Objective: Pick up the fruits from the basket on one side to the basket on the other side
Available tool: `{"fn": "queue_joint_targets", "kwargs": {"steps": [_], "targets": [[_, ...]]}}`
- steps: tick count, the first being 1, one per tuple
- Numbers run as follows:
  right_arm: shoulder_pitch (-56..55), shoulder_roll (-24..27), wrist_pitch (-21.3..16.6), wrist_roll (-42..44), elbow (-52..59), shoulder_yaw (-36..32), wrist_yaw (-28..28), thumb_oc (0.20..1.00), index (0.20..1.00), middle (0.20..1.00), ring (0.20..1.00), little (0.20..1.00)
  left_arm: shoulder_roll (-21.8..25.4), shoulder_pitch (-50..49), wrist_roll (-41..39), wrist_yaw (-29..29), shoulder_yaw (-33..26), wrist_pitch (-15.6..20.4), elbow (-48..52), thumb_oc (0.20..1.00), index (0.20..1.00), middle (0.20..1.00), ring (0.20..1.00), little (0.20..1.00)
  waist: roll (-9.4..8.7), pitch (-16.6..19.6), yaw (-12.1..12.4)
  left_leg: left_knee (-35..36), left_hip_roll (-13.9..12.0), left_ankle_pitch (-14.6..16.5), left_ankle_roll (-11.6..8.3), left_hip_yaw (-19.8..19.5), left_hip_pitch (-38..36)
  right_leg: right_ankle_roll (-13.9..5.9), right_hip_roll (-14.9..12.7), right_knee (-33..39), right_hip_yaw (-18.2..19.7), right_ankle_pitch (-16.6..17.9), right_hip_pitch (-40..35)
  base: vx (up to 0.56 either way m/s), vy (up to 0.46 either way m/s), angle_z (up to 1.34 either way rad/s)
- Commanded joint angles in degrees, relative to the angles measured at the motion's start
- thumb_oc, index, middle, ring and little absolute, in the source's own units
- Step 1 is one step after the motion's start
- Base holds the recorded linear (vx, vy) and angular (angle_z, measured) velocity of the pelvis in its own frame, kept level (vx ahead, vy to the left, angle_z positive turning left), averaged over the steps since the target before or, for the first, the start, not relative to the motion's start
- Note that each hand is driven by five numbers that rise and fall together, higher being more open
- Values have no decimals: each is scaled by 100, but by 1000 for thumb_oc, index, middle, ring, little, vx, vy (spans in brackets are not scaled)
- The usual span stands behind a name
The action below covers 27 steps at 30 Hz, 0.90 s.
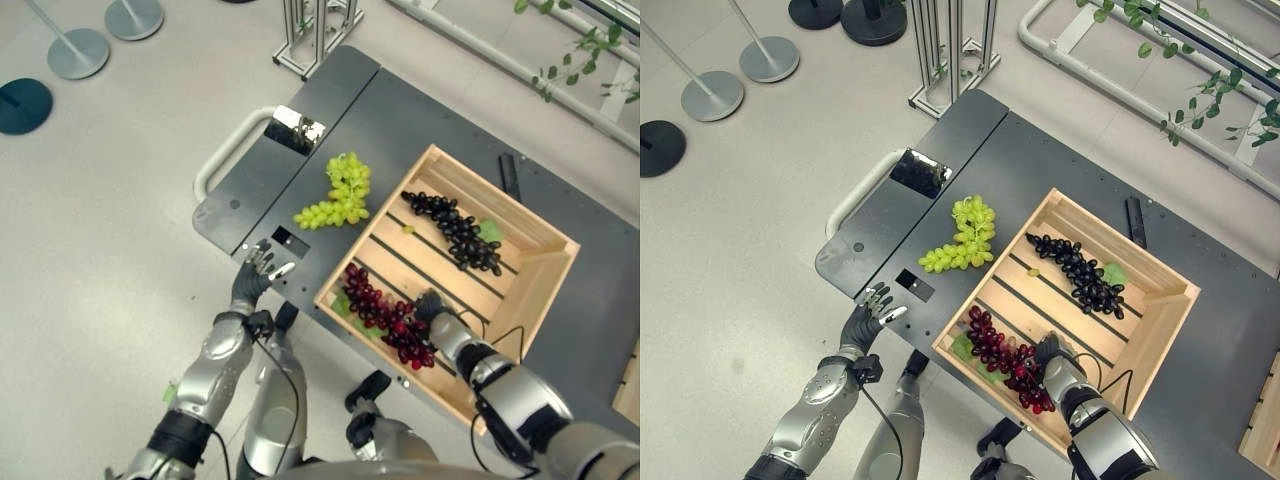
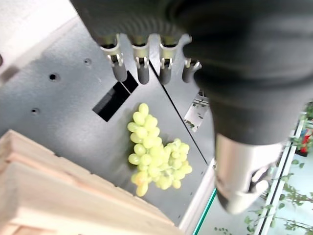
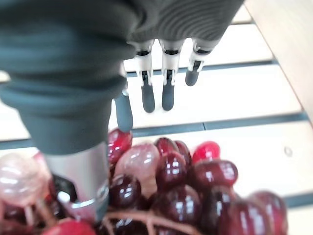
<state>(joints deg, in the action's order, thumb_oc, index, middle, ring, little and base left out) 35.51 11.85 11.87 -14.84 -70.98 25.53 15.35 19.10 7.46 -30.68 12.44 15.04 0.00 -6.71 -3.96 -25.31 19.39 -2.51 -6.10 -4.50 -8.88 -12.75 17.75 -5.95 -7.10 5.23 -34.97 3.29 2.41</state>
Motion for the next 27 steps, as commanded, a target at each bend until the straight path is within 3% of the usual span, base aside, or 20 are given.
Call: {"fn": "queue_joint_targets", "kwargs": {"steps": [1,7,9,14,15,16,18,23,25,27], "targets": [[-171,-773,47,-287,-166,380,-427,1000,1000,1000,1000,1000,-20,172,-86,69,263,352,627,1000,1000,1000,1000,1000,228,-315,109,675,12,-382,-47,162,55,-268,-193,-438,76,-816,-156,0,0,0],[-375,-584,0,-738,77,548,-522,1000,1000,1000,1000,1000,40,401,85,164,193,359,563,1000,1000,1000,1000,1000,131,-398,24,664,18,-393,-43,166,93,-264,-217,-522,64,-845,-106,2,-6,0],[-176,-806,123,-678,-292,523,-439,1000,1000,1000,1000,1000,-1,403,-79,86,503,376,677,1000,1000,1000,1000,1000,301,-424,130,666,68,-403,-31,93,144,-277,-243,-542,-44,-864,-106,0,0,0],[-307,-730,134,-570,-378,299,-307,1000,1000,1000,1000,1000,-87,588,-128,155,564,464,616,1000,1000,1000,1000,1000,415,-445,108,672,70,-417,-32,59,163,-284,-254,-570,-59,-871,-71,-5,31,6],[-461,-1001,-16,-351,19,431,-314,1000,1000,1000,1000,1000,-75,542,-123,328,414,487,554,1000,1000,1000,1000,1000,336,-446,28,678,33,-421,-44,107,155,-275,-228,-563,-10,-870,-51,0,0,0],[-475,-1005,-14,-345,33,450,-310,1000,1000,1000,1000,1000,-71,531,-121,328,402,487,557,1000,1000,1000,1000,1000,326,-446,21,677,34,-420,-44,113,152,-274,-230,-563,-4,-872,-52,0,0,0],[-852,-924,-391,113,405,475,-482,1000,1000,1000,1000,1000,-77,496,0,339,160,461,436,1000,1000,1000,1000,1000,98,-447,-108,679,-37,-414,-61,201,117,-243,-167,-517,91,-878,-36,0,0,0],[-843,-951,-523,729,1129,516,-615,1000,1000,1000,1000,1000,-2,309,74,394,-11,421,490,1000,1000,1000,1000,1000,-100,-446,-139,680,-92,-424,-94,226,98,-203,-111,-470,127,-907,-63,7,-46,-7],[-1063,-670,-608,893,2099,544,-782,1000,1000,1000,1000,1000,49,236,126,428,-208,396,500,1000,1000,1000,1000,1000,-266,-448,-184,658,-98,-560,-70,284,157,-179,-117,-470,66,-764,-5,-82,15,-5],[-1148,-520,-591,855,2470,544,-855,1000,1000,1000,1000,1000,60,220,162,450,-300,384,520,1000,1000,1000,1000,1000,-370,-445,-234,684,-144,-435,-121,288,79,-197,-75,-444,165,-900,-69,-1,-49,-7]]}}
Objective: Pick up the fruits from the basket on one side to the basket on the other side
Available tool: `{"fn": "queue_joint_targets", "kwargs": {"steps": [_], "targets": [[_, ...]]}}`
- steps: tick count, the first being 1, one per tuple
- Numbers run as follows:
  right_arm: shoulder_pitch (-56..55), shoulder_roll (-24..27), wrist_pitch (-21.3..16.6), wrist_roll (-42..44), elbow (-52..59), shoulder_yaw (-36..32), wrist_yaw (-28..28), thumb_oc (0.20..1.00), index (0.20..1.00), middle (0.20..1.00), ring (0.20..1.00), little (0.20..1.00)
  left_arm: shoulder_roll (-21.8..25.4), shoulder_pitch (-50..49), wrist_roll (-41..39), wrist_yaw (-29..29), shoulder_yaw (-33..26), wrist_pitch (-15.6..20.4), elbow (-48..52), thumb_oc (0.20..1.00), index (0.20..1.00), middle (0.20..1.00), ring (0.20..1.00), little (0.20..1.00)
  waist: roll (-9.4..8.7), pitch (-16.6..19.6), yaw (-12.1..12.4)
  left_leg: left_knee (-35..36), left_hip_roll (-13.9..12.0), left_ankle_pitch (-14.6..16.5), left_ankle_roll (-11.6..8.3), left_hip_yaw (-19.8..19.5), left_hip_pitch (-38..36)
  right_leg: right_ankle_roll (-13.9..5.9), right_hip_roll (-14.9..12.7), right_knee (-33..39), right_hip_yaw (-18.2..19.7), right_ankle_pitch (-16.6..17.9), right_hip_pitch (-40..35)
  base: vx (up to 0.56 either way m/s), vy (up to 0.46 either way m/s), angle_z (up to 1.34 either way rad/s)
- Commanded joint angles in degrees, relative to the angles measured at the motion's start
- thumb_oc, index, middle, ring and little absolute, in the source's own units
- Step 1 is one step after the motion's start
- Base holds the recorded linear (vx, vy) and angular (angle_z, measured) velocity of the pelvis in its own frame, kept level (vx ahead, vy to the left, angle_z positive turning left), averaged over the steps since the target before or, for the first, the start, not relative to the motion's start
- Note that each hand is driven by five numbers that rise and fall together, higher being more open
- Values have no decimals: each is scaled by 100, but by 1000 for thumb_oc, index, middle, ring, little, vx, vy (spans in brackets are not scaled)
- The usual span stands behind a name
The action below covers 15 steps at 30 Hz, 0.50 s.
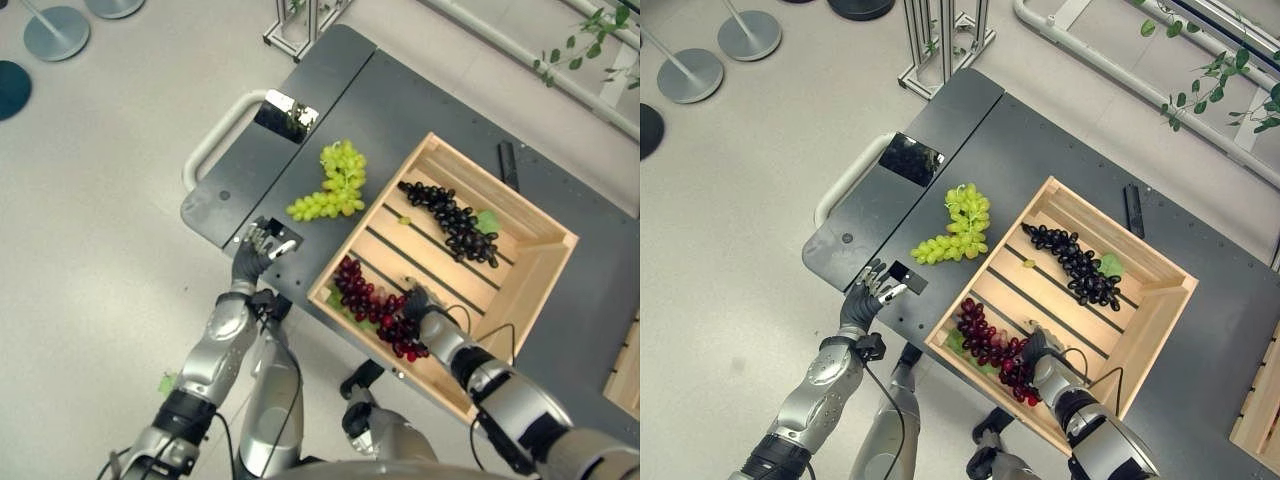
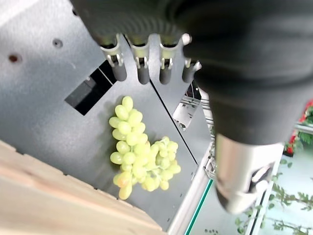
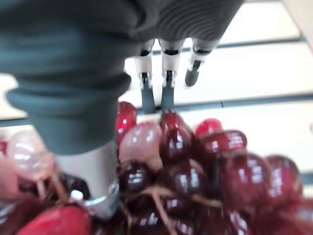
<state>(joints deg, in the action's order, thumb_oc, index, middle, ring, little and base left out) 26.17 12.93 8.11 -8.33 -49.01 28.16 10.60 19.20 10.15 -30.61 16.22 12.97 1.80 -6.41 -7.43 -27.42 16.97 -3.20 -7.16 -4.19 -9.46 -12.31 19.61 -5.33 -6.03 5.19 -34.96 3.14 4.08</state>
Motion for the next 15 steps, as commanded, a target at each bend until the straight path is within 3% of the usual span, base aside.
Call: {"fn": "queue_joint_targets", "kwargs": {"steps": [1,4,7,15], "targets": [[-413,-382,-223,193,739,181,-433,1000,1000,1000,1000,1000,78,-77,207,76,-198,195,507,1000,1000,1000,1000,1000,-139,-237,-22,730,-32,-580,-25,274,-54,-241,-203,-444,91,-747,-187,-2,-61,-3],[-477,-279,-207,164,952,129,-459,1000,1000,1000,1000,1000,78,-88,217,82,-228,187,516,1000,1000,1000,1000,1000,-171,-236,-35,730,-37,-573,-25,279,-65,-242,-200,-441,92,-749,-198,-28,-12,-6],[-861,128,-205,146,1720,-239,-563,1000,1000,1000,1000,1000,99,-84,267,62,-414,166,539,1000,1000,1000,1000,1000,-285,-197,-105,732,-50,-550,-23,303,-72,-254,-206,-435,80,-748,-212,-10,-34,-6],[-1055,188,-167,99,1842,-427,-578,1000,1000,1000,1000,1000,80,-120,261,7,-485,128,571,1000,1000,1000,1000,1000,-335,-150,-157,734,-52,-529,-3,316,-97,-253,-202,-460,106,-745,-190,-5,-2,0]]}}
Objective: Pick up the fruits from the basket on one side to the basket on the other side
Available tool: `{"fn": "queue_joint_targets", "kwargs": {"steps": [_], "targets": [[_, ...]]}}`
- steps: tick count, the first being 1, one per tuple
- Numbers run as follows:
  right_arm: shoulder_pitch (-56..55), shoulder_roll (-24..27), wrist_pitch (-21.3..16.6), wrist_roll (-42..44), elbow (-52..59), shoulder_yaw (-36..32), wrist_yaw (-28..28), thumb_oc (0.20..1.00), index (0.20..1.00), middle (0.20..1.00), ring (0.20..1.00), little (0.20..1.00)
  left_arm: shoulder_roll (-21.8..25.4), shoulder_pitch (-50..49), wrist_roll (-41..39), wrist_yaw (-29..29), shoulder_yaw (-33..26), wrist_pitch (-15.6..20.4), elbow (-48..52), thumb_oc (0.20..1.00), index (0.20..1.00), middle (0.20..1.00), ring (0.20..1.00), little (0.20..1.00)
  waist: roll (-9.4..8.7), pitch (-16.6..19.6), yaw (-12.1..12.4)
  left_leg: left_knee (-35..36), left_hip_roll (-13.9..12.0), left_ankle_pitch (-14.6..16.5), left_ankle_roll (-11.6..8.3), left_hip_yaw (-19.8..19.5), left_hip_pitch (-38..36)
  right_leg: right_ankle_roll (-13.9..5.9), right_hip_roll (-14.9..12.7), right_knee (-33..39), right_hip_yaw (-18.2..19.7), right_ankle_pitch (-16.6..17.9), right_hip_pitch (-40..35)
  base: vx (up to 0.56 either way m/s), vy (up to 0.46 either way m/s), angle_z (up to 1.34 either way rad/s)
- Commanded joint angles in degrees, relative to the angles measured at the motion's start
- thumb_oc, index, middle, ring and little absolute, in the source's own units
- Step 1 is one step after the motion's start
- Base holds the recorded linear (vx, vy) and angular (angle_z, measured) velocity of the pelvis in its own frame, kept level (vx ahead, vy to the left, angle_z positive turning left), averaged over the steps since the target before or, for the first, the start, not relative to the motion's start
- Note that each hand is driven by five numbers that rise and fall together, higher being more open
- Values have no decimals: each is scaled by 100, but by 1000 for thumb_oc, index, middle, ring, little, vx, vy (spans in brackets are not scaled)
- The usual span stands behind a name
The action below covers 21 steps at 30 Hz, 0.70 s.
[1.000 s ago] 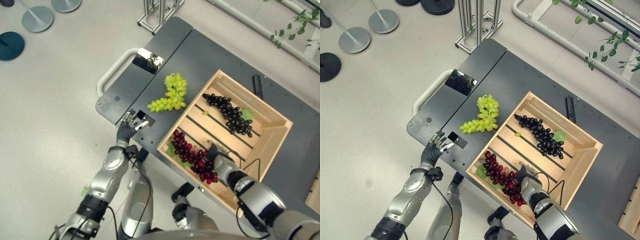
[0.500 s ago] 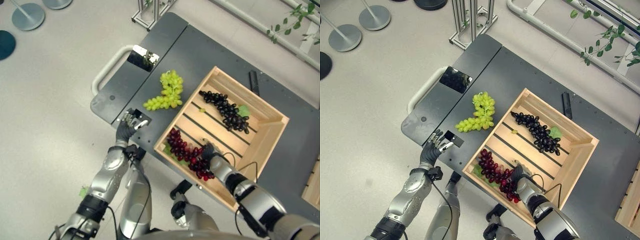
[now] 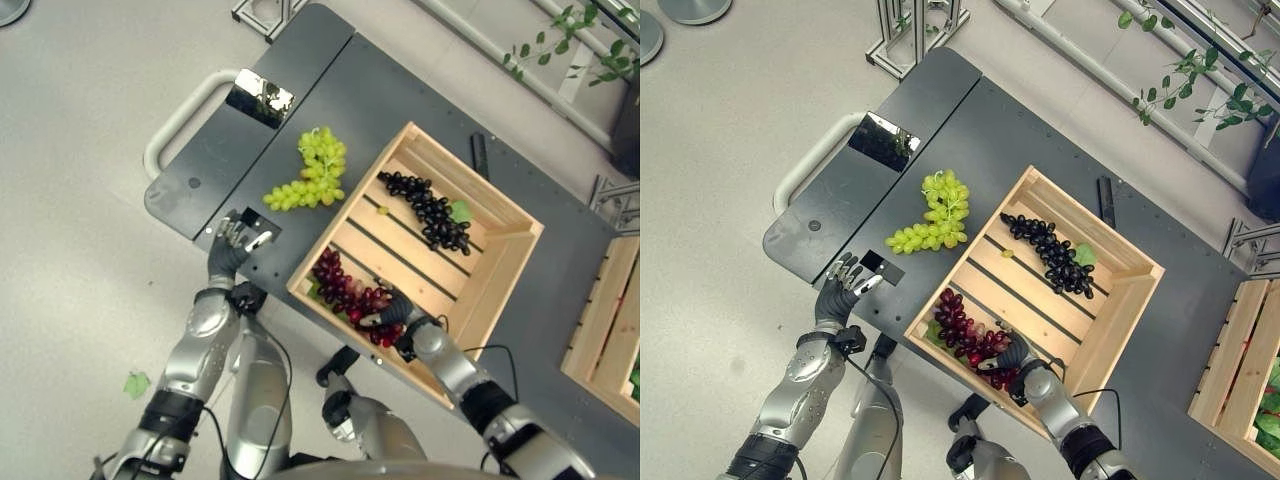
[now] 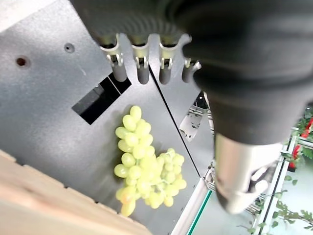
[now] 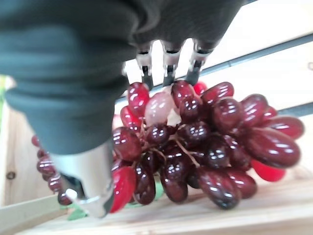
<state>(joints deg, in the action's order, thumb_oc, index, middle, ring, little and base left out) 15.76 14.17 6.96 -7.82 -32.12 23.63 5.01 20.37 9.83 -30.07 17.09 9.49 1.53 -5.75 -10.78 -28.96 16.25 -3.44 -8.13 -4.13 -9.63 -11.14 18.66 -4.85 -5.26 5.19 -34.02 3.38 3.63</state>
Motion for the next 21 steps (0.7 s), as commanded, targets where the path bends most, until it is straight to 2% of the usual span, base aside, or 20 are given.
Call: {"fn": "queue_joint_targets", "kwargs": {"steps": [1,9,12,18,19,21], "targets": [[92,-15,18,-112,-93,74,42,1000,1000,1000,1000,1000,-60,-88,165,-92,-105,140,525,1000,1000,1000,1000,1000,29,14,-62,757,46,-533,20,189,0,-297,-276,-452,14,-772,-150,0,0,0],[605,-375,174,-399,-1437,180,369,1000,1000,1000,1000,1000,-101,-76,51,-116,17,130,579,1000,1000,1000,1000,1000,193,50,13,744,67,-540,37,123,14,-290,-271,-450,3,-779,-149,0,0,0],[902,-587,256,-506,-2256,233,554,1000,1000,1000,1000,1000,-119,-77,-5,-143,124,128,626,1000,1000,1000,1000,1000,289,52,70,738,90,-540,56,76,31,-290,-282,-460,-25,-777,-145,0,0,0],[1223,-748,361,-757,-2902,364,647,1000,1000,1000,1000,1000,-92,-76,-32,-183,263,105,682,1000,1000,1000,1000,1000,371,40,143,731,117,-542,62,34,51,-283,-280,-481,-52,-786,-148,14,-11,0],[1293,-794,409,-836,-3097,390,677,1000,1000,1000,1000,1000,-96,-74,-48,-166,295,115,699,1000,1000,1000,1000,1000,365,60,135,766,97,-423,24,6,-3,-301,-246,-470,24,-924,-196,1,-1,5],[1346,-828,443,-881,-3198,395,696,1000,1000,1000,1000,1000,-87,-66,-50,-167,323,115,717,1000,1000,1000,1000,1000,407,19,181,726,137,-544,70,18,63,-288,-283,-492,-83,-780,-144,-8,6,8]]}}
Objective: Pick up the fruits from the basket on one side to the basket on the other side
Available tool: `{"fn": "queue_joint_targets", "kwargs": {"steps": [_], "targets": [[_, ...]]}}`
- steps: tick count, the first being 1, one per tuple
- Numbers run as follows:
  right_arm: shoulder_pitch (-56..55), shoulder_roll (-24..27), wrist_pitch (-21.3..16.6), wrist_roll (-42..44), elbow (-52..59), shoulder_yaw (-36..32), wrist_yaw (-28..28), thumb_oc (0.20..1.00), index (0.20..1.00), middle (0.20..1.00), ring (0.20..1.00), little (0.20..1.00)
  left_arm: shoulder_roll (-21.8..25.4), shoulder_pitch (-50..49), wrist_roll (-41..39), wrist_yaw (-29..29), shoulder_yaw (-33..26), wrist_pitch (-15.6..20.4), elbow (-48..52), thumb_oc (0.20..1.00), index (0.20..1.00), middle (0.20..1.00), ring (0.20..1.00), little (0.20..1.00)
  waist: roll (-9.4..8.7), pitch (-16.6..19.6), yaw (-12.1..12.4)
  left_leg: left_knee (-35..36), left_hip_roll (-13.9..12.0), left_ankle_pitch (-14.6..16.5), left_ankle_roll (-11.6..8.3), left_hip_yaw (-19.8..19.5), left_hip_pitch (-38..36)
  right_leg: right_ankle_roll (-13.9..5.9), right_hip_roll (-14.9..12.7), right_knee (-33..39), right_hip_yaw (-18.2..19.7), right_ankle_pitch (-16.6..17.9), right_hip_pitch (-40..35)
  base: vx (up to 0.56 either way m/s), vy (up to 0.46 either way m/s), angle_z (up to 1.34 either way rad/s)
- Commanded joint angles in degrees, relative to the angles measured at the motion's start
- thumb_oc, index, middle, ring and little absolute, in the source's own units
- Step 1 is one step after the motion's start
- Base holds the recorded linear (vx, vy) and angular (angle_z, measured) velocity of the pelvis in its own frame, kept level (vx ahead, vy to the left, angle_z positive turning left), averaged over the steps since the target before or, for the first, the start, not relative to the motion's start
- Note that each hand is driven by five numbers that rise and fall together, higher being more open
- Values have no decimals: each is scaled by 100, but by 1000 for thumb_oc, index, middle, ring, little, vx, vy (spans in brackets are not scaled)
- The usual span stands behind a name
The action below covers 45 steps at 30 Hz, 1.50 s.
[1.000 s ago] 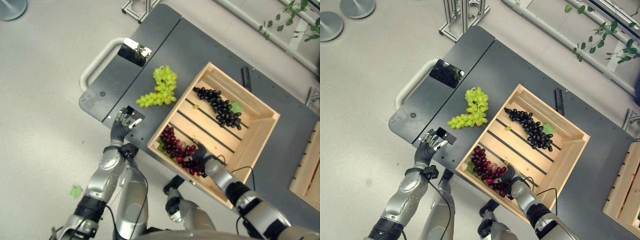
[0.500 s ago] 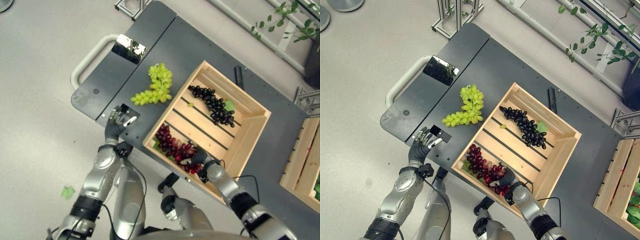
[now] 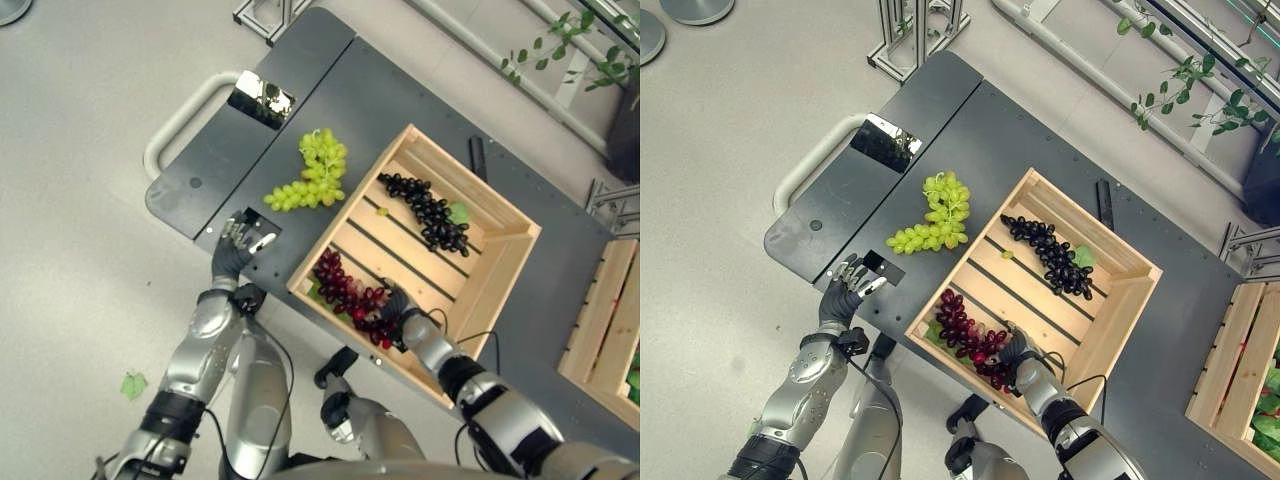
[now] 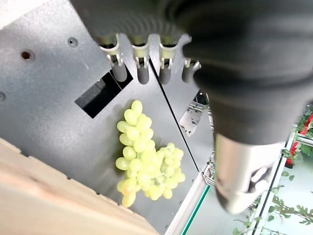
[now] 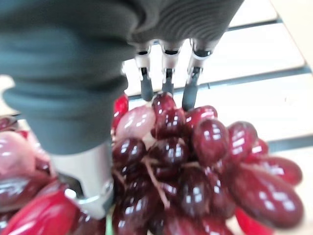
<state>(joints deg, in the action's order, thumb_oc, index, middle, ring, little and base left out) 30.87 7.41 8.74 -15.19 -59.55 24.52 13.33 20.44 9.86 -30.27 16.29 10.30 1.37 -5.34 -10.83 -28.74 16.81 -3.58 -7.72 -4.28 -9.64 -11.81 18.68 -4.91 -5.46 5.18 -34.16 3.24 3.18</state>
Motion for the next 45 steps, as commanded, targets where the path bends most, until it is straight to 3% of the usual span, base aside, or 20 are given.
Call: {"fn": "queue_joint_targets", "kwargs": {"steps": [1,3,7,8,11,14,15,16,17,22,24,25,29,32,36,37,38,39,43,45], "targets": [[-115,-188,306,-245,-605,362,-125,1000,1000,1000,1000,1000,-92,-57,-39,-82,261,125,688,1000,1000,1000,1000,1000,402,11,122,778,71,-413,36,57,5,-303,-224,-477,24,-902,-142,69,-51,8],[-92,-227,315,-273,-658,364,-114,1000,1000,1000,1000,1000,-84,-46,-51,-76,279,122,690,1000,1000,1000,1000,1000,440,-28,159,737,104,-534,81,71,65,-285,-266,-504,-64,-764,-87,-6,10,8],[-123,-391,360,-459,-771,508,-138,1000,1000,1000,1000,1000,-79,-8,-47,-29,335,116,659,1000,1000,1000,1000,1000,429,-21,149,775,77,-413,51,43,3,-303,-238,-498,14,-902,-142,-21,19,3],[-127,-395,361,-455,-769,502,-133,1000,1000,1000,1000,1000,-74,-9,-46,-33,341,117,662,1000,1000,1000,1000,1000,459,-49,178,733,110,-531,93,57,63,-283,-276,-518,-73,-765,-92,-8,11,8],[-212,-481,374,-480,-819,508,-112,1000,1000,1000,1000,1000,-89,21,-41,35,345,136,632,1000,1000,1000,1000,1000,436,-19,124,772,85,-413,60,48,-6,-301,-245,-516,20,-909,-139,-7,18,8],[-252,-523,382,-415,-856,472,-87,1000,1000,1000,1000,1000,-80,42,-27,56,361,134,621,1000,1000,1000,1000,1000,472,-43,142,725,116,-526,105,75,43,-282,-288,-539,-59,-767,-94,19,-1,1],[-284,-555,384,-382,-883,463,-89,1000,1000,1000,1000,1000,-92,47,-29,65,369,121,596,1000,1000,1000,1000,1000,444,-4,91,770,86,-407,70,64,-34,-300,-256,-526,36,-905,-140,-86,78,-2],[-287,-558,384,-376,-881,457,-83,1000,1000,1000,1000,1000,-86,48,-28,61,377,122,598,1000,1000,1000,1000,1000,474,-33,121,725,120,-524,114,78,30,-280,-294,-545,-49,-767,-90,71,-43,-1],[-316,-596,355,-350,-879,483,-126,1000,1000,1000,1000,1000,-95,59,-13,59,386,108,555,1000,1000,1000,1000,1000,453,3,78,770,93,-414,70,69,-41,-295,-256,-522,39,-908,-149,-91,78,-2],[-445,-597,169,-153,-694,505,-200,1000,1000,1000,1000,1000,-84,80,6,27,380,160,520,1000,1000,1000,1000,1000,462,-8,63,730,124,-528,116,105,2,-288,-295,-528,-17,-749,-101,-1,9,0],[-510,-564,105,-111,-665,526,-247,1000,1000,1000,1000,1000,-80,68,22,16,348,177,525,1000,1000,1000,1000,1000,415,25,24,777,86,-415,63,98,-53,-310,-255,-492,80,-884,-144,-5,2,-3],[-541,-552,88,-113,-653,535,-268,1000,1000,1000,1000,1000,-63,49,26,8,330,189,537,1000,1000,1000,1000,1000,433,-6,45,740,109,-543,96,122,16,-287,-287,-503,-7,-738,-82,0,0,0],[-586,-529,33,-12,-666,557,-340,1000,1000,1000,1000,1000,-33,31,38,-22,300,192,556,1000,1000,1000,1000,1000,364,4,20,782,17,-467,-9,97,27,-292,-189,-426,79,-870,-105,7,-52,0],[-602,-489,-21,94,-591,552,-373,1000,1000,1000,1000,1000,-23,37,31,-54,285,191,566,1000,1000,1000,1000,1000,362,-38,33,748,6,-631,-4,94,154,-259,-150,-384,13,-709,-26,-64,2,3],[-627,-471,-50,143,-599,535,-386,1000,1000,1000,1000,1000,-37,-4,53,-71,254,181,571,1000,1000,1000,1000,1000,306,-38,-25,784,-66,-546,-96,93,162,-256,-46,-308,92,-843,-48,13,-40,1],[-630,-475,-51,147,-596,529,-383,1000,1000,1000,1000,1000,-32,-5,54,-75,259,182,574,1000,1000,1000,1000,1000,335,-67,6,750,-34,-671,-53,104,221,-240,-84,-335,3,-707,7,65,-92,3],[-590,-460,-48,99,-575,547,-330,329,329,329,329,329,-45,-8,42,-52,256,182,579,1000,1000,1000,1000,1000,306,-52,-36,784,-83,-558,-106,89,188,-247,-27,-296,104,-840,-34,-93,56,2],[-593,-463,-48,102,-572,541,-326,200,200,200,200,200,-40,-7,44,-56,261,183,582,1000,1000,1000,1000,1000,336,-83,-5,750,-51,-682,-63,101,246,-231,-65,-323,17,-704,20,-17,-21,5],[-497,-476,26,-63,-628,557,-187,200,200,200,200,200,-70,20,36,-3,284,187,582,1000,1000,1000,1000,1000,312,-87,-41,780,-122,-577,-123,88,235,-240,15,-286,107,-833,-7,-13,-16,-4],[-411,-483,63,-61,-691,507,-98,200,200,200,200,200,-76,63,26,12,328,179,586,1000,1000,1000,1000,1000,382,-104,-17,743,-74,-702,-70,94,315,-223,-23,-310,18,-695,72,-59,36,5]]}}
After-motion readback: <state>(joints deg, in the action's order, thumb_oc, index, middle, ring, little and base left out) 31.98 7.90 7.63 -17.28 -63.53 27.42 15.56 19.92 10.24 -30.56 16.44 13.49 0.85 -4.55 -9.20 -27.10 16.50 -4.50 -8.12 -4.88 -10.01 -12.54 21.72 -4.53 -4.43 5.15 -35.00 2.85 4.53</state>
